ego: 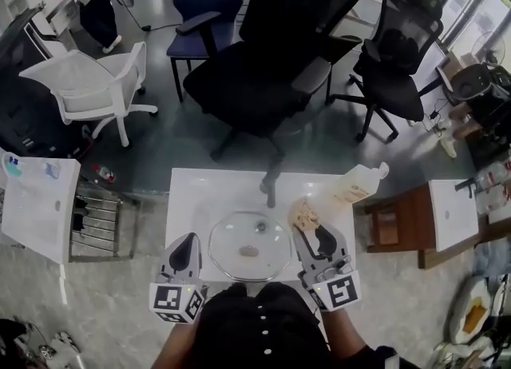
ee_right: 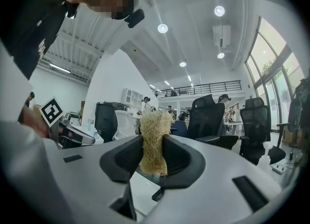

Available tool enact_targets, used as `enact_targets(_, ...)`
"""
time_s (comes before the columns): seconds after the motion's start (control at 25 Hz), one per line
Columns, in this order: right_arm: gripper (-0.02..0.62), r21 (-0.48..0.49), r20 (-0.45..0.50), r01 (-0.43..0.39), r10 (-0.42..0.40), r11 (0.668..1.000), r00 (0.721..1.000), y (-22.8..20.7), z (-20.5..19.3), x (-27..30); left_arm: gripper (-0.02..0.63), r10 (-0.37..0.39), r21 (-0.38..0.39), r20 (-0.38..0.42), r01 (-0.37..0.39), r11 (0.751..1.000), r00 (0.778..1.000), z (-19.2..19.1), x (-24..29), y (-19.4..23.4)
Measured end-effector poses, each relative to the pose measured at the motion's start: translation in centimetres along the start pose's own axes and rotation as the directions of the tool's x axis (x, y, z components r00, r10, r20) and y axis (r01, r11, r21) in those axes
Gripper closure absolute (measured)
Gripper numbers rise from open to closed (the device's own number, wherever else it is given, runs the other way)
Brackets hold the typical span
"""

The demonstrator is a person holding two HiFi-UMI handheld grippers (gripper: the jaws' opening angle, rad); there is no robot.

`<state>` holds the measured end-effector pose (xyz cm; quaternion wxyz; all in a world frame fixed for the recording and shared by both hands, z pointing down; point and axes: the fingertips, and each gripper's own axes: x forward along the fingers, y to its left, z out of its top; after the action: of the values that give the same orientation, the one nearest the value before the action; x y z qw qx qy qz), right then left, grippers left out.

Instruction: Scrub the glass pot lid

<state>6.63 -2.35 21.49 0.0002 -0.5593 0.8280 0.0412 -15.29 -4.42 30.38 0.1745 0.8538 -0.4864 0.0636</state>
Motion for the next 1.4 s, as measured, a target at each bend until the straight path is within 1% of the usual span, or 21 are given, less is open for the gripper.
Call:
enact_targets(0.2, 0.462, -0.017, -0.065, -0.015, 0.014, 1.0, 0.998, -0.6, -2.1, -0.1, 0.58, 0.0, -0.015, -0.054, -0.001, 1.0, 0.999, -1.7, 1.2, 0.2)
enact_targets(0.32, 0.462, -0.024, -0.088, -0.052, 0.05, 0.998, 0.995, -1.2, -3.4, -0.1, 0.58, 0.018, -0.036, -0.104, -0.022, 0.999, 0.994, -3.5, 1.9, 0.2)
enact_targets(0.48, 0.462, -0.032, -0.115, -0.108, 0.104, 0.994, 0.988, -1.5, -4.6, 0.1, 0.58, 0.056, -0.064, -0.177, -0.069, 0.996, 0.983, -6.0, 1.8, 0.3)
enact_targets(0.56, 0.462, -0.073, -0.14, -0.148, 0.137, 0.986, 0.981, -1.2, -5.5, 0.3, 0.58, 0.061, -0.05, -0.194, -0.072, 0.996, 0.979, -6.9, 1.7, 0.1)
enact_targets(0.6, 0.462, -0.111, -0.172, -0.18, 0.16, 0.977, 0.972, -0.9, -6.3, 0.2, 0.58, 0.064, -0.04, -0.205, -0.074, 0.996, 0.977, -7.3, 1.7, -0.1)
enact_targets(0.68, 0.462, -0.201, -0.263, -0.276, 0.219, 0.94, 0.94, -0.2, -8.3, 0.1, 0.58, 0.071, -0.033, -0.23, -0.081, 0.996, 0.971, -8.2, 1.8, -0.2)
enact_targets(0.72, 0.462, -0.229, -0.292, -0.317, 0.246, 0.92, 0.924, 0.2, -9.1, 0.2, 0.58, 0.072, -0.04, -0.241, -0.084, 0.996, 0.968, -8.8, 1.9, -0.1)
enact_targets(0.84, 0.46, -0.242, -0.323, -0.389, 0.304, 0.889, 0.896, 1.1, -11.4, 0.9, 0.58, 0.057, -0.1, -0.279, -0.088, 0.991, 0.959, -11.1, 1.9, 0.4)
enact_targets(0.92, 0.46, -0.277, -0.345, -0.438, 0.337, 0.856, 0.876, 1.7, -12.9, 1.6, 0.58, 0.04, -0.138, -0.327, -0.09, 0.986, 0.944, -13.0, 2.1, 0.7)
enact_targets(1.04, 0.46, -0.351, -0.398, -0.527, 0.387, 0.774, 0.832, 2.8, -15.9, 2.3, 0.581, 0.031, -0.183, -0.391, -0.111, 0.977, 0.92, -15.8, 2.4, 1.4)
enact_targets(1.08, 0.46, -0.375, -0.416, -0.559, 0.404, 0.74, 0.815, 3.4, -17.1, 2.4, 0.581, 0.037, -0.204, -0.403, -0.129, 0.971, 0.914, -16.6, 2.4, 1.8)
enact_targets(1.2, 0.46, -0.445, -0.472, -0.642, 0.447, 0.624, 0.76, 5.0, -20.6, 2.2, 0.58, 0.06, -0.267, -0.428, -0.19, 0.945, 0.902, -18.8, 2.2, 2.9)
enact_targets(1.24, 0.46, -0.454, -0.486, -0.661, 0.455, 0.598, 0.746, 5.5, -21.8, 2.3, 0.58, 0.064, -0.275, -0.439, -0.201, 0.94, 0.896, -19.5, 2.3, 3.2)
enact_targets(1.28, 0.46, -0.45, -0.496, -0.673, 0.462, 0.587, 0.735, 5.8, -22.9, 2.4, 0.58, 0.064, -0.279, -0.452, -0.209, 0.937, 0.89, -20.1, 2.4, 3.4)
enact_targets(1.4, 0.46, -0.405, -0.516, -0.688, 0.47, 0.603, 0.716, 6.9, -26.2, 2.9, 0.578, 0.047, -0.315, -0.49, -0.227, 0.922, 0.871, -22.0, 3.0, 4.2)
